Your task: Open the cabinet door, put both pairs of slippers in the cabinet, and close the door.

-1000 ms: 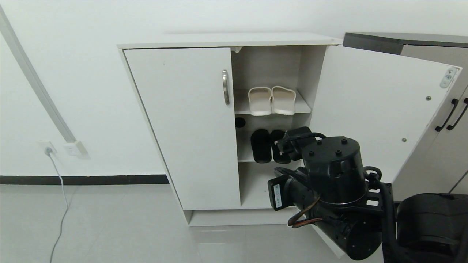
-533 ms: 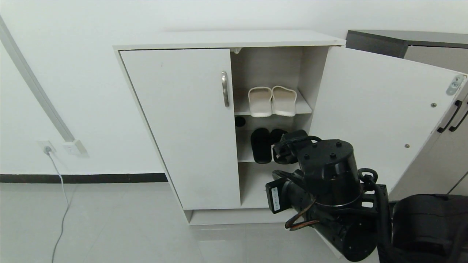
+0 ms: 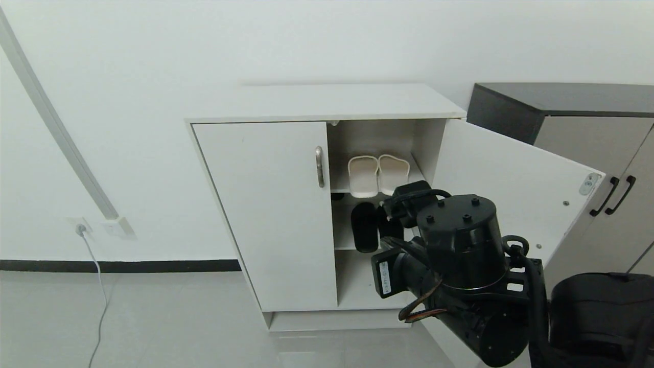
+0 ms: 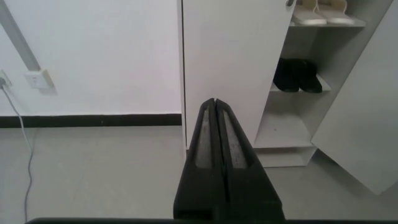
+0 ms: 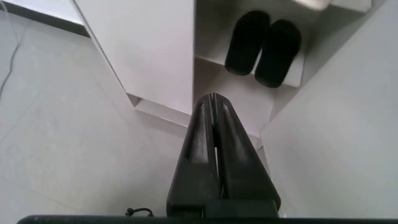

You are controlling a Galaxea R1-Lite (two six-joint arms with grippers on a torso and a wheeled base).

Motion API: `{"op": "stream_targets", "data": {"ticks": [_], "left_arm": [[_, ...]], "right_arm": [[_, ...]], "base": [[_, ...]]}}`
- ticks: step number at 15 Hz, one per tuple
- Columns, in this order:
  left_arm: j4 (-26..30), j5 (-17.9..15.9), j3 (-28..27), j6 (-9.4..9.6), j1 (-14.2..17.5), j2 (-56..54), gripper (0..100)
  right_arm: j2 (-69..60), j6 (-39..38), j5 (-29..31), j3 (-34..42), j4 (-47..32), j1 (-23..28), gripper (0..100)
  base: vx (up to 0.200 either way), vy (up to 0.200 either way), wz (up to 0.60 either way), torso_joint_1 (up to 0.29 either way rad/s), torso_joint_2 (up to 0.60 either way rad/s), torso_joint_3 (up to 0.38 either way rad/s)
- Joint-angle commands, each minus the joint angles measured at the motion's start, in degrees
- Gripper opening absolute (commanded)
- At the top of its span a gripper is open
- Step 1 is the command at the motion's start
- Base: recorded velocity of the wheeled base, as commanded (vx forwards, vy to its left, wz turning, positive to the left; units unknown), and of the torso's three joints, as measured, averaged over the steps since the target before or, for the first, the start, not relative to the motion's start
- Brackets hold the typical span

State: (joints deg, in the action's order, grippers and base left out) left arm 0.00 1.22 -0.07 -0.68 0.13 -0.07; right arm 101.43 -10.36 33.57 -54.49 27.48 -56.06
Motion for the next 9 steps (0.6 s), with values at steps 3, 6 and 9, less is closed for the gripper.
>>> {"op": "stream_targets", "data": {"ticks": [3,6,9], "left_arm": [[0.0,0.0,0.0,-0.02,0.0,0.1,0],[0.0,0.0,0.0,-0.02,0.0,0.1,0],[0.0,0.0,0.0,-0.02,0.0,0.1,0]], "right_arm": [[0.1,0.0,0.0,0.0,0.0,0.1,0],[0.1,0.0,0.0,0.0,0.0,0.1,0],[0.1,0.0,0.0,0.2,0.0,0.1,0]], "base": [[0.000,0.000,0.00,0.134,-0.47,-0.333],[0.000,0.000,0.00,0.159,-0.48,-0.325],[0.000,0.000,0.00,0.185,-0.50,-0.317]]}}
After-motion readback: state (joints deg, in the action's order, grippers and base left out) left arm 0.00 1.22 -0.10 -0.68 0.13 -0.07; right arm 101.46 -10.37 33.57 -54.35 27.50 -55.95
